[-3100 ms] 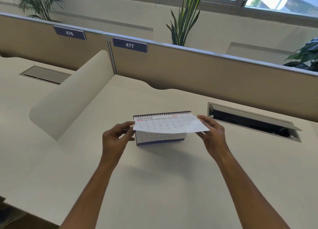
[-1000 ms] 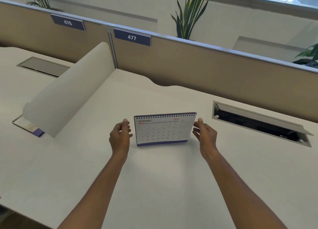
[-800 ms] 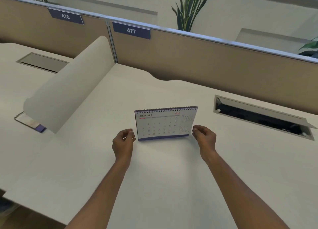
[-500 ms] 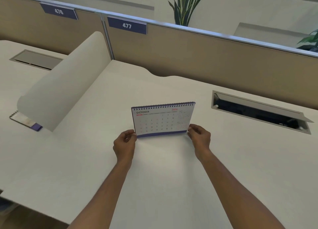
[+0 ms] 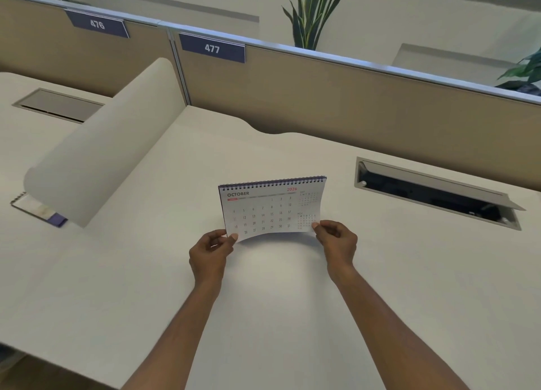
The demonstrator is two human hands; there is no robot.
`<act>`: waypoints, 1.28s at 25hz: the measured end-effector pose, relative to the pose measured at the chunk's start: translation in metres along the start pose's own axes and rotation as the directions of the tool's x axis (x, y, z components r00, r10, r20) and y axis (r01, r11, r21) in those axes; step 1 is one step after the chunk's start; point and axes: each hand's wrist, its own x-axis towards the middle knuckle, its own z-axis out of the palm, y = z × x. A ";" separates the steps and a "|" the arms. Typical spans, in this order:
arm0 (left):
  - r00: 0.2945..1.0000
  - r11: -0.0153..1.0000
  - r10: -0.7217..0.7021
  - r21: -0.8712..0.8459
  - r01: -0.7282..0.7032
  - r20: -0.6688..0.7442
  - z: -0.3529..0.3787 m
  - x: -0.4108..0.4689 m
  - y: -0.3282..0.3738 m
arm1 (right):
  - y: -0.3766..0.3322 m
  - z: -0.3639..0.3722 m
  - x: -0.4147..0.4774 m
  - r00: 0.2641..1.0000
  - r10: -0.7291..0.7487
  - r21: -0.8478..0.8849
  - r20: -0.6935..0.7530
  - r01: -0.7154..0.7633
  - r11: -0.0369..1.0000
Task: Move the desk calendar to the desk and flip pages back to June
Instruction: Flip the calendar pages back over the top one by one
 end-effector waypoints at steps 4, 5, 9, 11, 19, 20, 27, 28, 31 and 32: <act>0.999 0.998 -0.030 -0.057 0.031 0.015 -0.003 -0.001 0.000 | -0.003 -0.005 -0.005 1.000 -0.017 0.001 0.007 0.017 1.000; 0.999 0.997 -0.032 -0.063 0.033 0.023 -0.004 -0.002 0.000 | -0.003 -0.005 -0.006 1.000 -0.023 0.001 0.004 0.023 1.000; 0.998 0.997 -0.026 -0.069 0.029 0.049 -0.007 -0.004 0.002 | -0.005 -0.008 -0.010 0.999 -0.035 0.010 -0.002 0.035 0.999; 0.999 0.998 -0.014 -0.062 0.017 0.052 -0.008 -0.005 0.004 | -0.005 -0.009 -0.012 1.000 -0.030 0.018 -0.003 0.030 0.999; 0.998 0.999 0.019 -0.052 -0.015 0.065 -0.014 -0.010 0.007 | -0.006 -0.010 -0.015 0.999 -0.053 -0.003 -0.006 0.053 0.999; 0.998 0.999 0.020 -0.045 -0.017 0.065 -0.014 -0.011 0.007 | -0.006 -0.011 -0.015 0.998 -0.061 -0.029 -0.012 0.061 0.998; 0.995 1.000 0.023 -0.019 -0.021 0.101 -0.017 -0.020 0.011 | -0.010 -0.017 -0.019 0.996 -0.040 0.047 0.077 0.037 0.998; 0.993 0.999 0.021 -0.036 -0.017 0.119 -0.017 -0.021 0.012 | -0.012 -0.017 -0.020 0.995 -0.044 0.063 0.088 0.038 0.997; 0.991 0.998 0.013 -0.066 -0.004 0.137 -0.018 -0.025 0.017 | -0.016 -0.019 -0.022 0.994 -0.066 0.066 0.091 0.060 0.996; 0.990 0.997 0.011 -0.074 0.000 0.142 -0.018 -0.026 0.018 | -0.017 -0.020 -0.022 0.993 -0.076 0.069 0.093 0.069 0.995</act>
